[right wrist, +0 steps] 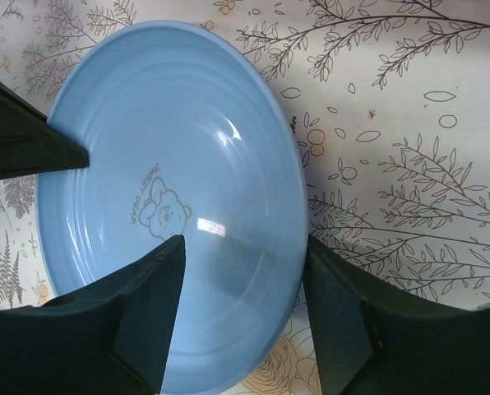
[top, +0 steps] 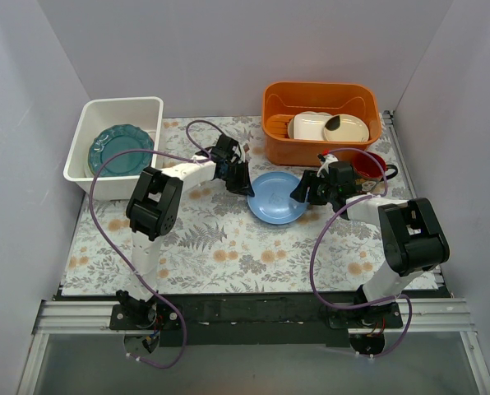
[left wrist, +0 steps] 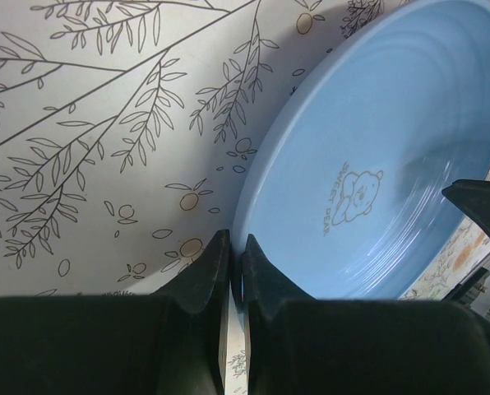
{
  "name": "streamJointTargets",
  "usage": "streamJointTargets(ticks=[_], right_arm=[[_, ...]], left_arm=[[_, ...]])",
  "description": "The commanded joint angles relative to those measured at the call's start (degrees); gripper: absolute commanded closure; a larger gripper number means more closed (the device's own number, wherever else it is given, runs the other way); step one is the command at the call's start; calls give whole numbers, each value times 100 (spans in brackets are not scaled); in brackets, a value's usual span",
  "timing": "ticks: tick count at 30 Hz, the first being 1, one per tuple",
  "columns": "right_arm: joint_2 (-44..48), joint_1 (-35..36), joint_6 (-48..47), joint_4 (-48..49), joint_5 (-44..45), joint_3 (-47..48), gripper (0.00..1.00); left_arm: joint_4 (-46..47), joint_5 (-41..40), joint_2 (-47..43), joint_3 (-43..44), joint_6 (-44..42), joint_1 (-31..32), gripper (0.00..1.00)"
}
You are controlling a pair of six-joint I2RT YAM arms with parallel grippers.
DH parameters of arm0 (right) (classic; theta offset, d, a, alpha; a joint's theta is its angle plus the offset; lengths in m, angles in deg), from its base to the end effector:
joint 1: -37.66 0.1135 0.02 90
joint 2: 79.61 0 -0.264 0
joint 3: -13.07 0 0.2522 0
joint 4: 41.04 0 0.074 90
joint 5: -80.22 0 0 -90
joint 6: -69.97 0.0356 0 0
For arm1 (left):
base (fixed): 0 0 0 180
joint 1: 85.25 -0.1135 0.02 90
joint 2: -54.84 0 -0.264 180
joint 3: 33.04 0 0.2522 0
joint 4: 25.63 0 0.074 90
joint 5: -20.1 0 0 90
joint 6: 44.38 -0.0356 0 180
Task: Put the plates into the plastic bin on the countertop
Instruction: Pick up the plate at the center of the board.
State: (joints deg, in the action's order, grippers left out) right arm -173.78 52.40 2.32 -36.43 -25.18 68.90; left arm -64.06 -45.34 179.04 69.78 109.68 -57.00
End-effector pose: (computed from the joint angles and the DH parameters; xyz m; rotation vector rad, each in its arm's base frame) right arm 0.3139 0.0924 0.1602 -0.0127 2.2109 0.6577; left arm 0.3953 -0.2292 0.1480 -0.7325 2.8233 -1.0055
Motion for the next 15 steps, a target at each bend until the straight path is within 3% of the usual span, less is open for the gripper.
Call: streamJointTargets(ticks=[1, 15], right_arm=[[13, 37, 15, 299, -174, -5, 35], [39, 29, -11, 272, -200, 21, 28]], left_arm=[[-196, -407, -318, 217, -156, 14, 100], [-214, -663, -599, 173, -103, -276, 100]])
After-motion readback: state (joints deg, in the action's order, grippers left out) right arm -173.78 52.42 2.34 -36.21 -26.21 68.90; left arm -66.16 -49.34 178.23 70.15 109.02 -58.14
